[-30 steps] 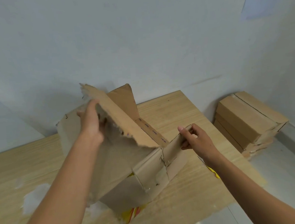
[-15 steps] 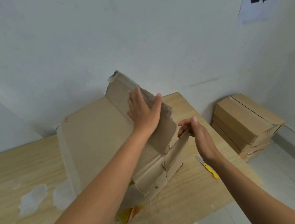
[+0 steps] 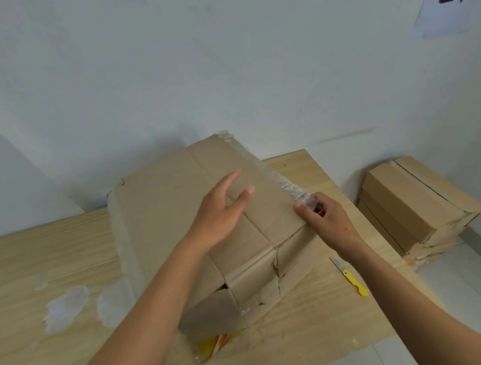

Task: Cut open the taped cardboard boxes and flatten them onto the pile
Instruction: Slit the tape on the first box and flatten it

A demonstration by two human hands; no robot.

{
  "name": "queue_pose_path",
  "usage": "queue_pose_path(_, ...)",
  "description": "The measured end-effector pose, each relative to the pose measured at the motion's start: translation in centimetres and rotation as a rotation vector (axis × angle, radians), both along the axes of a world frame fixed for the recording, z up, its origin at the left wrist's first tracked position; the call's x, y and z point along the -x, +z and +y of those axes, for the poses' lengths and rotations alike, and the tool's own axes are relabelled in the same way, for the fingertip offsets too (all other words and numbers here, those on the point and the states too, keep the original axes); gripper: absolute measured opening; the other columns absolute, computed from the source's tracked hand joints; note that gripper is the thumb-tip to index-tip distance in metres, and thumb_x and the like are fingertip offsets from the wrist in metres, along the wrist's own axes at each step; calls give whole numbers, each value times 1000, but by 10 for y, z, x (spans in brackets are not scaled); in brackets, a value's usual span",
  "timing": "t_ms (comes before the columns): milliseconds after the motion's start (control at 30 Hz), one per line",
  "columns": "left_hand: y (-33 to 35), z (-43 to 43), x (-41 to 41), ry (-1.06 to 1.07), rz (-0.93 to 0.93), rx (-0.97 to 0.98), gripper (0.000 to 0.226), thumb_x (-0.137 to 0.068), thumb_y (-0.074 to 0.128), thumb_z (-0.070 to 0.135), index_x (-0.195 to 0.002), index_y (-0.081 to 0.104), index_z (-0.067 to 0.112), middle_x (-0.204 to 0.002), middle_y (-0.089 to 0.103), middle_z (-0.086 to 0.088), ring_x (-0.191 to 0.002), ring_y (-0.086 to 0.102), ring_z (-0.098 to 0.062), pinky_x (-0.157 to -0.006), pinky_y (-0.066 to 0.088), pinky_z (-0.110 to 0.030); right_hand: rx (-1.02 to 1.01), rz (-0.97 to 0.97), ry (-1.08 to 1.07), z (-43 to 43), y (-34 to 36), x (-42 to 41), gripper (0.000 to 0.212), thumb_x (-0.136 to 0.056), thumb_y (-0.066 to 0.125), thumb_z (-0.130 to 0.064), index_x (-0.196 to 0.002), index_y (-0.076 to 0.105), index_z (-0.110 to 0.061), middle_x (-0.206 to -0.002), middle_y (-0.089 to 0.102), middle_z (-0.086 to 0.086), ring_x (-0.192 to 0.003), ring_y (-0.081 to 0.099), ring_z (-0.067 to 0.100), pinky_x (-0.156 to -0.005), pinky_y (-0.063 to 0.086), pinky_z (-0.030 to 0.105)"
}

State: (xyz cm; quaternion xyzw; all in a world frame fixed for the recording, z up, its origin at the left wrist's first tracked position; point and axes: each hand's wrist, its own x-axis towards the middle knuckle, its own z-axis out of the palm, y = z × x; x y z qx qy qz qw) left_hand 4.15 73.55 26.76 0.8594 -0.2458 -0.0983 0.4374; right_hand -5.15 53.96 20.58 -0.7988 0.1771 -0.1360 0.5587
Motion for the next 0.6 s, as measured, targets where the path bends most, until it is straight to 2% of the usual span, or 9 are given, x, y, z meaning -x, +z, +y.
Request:
queue_pose_path(133, -7, 57, 4, 108, -59, -99, 49, -93, 58, 34, -139, 48, 22, -150, 38, 5, -137, 30, -4, -105, 17, -12, -29, 25, 158, -12, 6, -1, 31, -91, 60, -32, -76, 55, -5, -67, 50, -6, -59, 44, 2, -54, 34, 11)
queue_pose_path(200, -11, 78, 8, 151, -68, -133, 49, -93, 57, 35, -139, 47, 23, -151, 36, 5, -139, 29, -7, -109, 19, -18, -37, 45, 190, -14, 5, -6, 35, -93, 56, -32, -80, 55, 0, -71, 53, -2, -65, 47, 5, -60, 37, 15)
queue_pose_path(267, -16, 98, 14, 259, -81, -135, 55, -93, 55, 40, -143, 40, 26, -154, 29, 6, -142, 24, -10, -115, 20, -31, -81, 26, 163, -9, 2, -12, 34, -96, 52, -33, -81, 55, -2, -74, 53, 1, -70, 48, 10, -65, 36, 25)
queue_pose_path(333, -20, 118, 24, 495, -43, -17, 64, -91, 53, 47, -148, 29, 29, -157, 22, 6, -143, 22, -15, -116, 23, -43, -112, -5, 96, -3, -1, -17, 34, -97, 50, -31, -78, 51, -4, -72, 47, 3, -68, 43, 12, -63, 33, 27)
queue_pose_path(400, -28, 133, 36, 742, 94, 193, 72, -89, 49, 56, -151, 20, 32, -158, 19, 4, -143, 23, -19, -115, 24, -45, -121, -38, 60, 4, -2, -19, 35, -97, 49, -30, -76, 47, -3, -69, 41, 3, -64, 37, 10, -57, 30, 21)
queue_pose_path(467, -39, 140, 47, 782, 284, 388, 91, -78, 48, 76, -151, 21, 28, -156, 27, 3, -141, 30, -18, -114, 25, -42, -135, -63, 50, 10, -5, -21, 32, -98, 48, -30, -73, 45, -10, -65, 37, -1, -59, 34, 6, -52, 29, 15)
queue_pose_path(533, -52, 139, 56, 693, 416, 474, 117, -53, 52, 93, -145, 39, 21, -143, 48, 1, -129, 47, -17, -111, 34, -43, -132, -68, 31, 14, -6, -23, 31, -98, 48, -29, -72, 44, -13, -64, 36, -2, -58, 33, 6, -50, 29, 13)
queue_pose_path(567, -53, 134, 59, 671, 446, 470, 113, -53, 55, 91, -137, 47, 17, -133, 57, 1, -121, 54, -15, -108, 39, -41, -125, -72, 19, 16, -6, -24, 31, -98, 48, -29, -72, 44, -12, -64, 36, -2, -59, 33, 6, -49, 28, 13)
queue_pose_path(600, -54, 130, 61, 672, 444, 468, 95, -62, 59, 83, -127, 53, 13, -121, 62, 3, -111, 58, -13, -103, 42, -37, -116, -78, 9, 18, -6, -24, 31, -98, 48, -29, -73, 44, -11, -65, 36, -1, -59, 33, 7, -49, 28, 14)
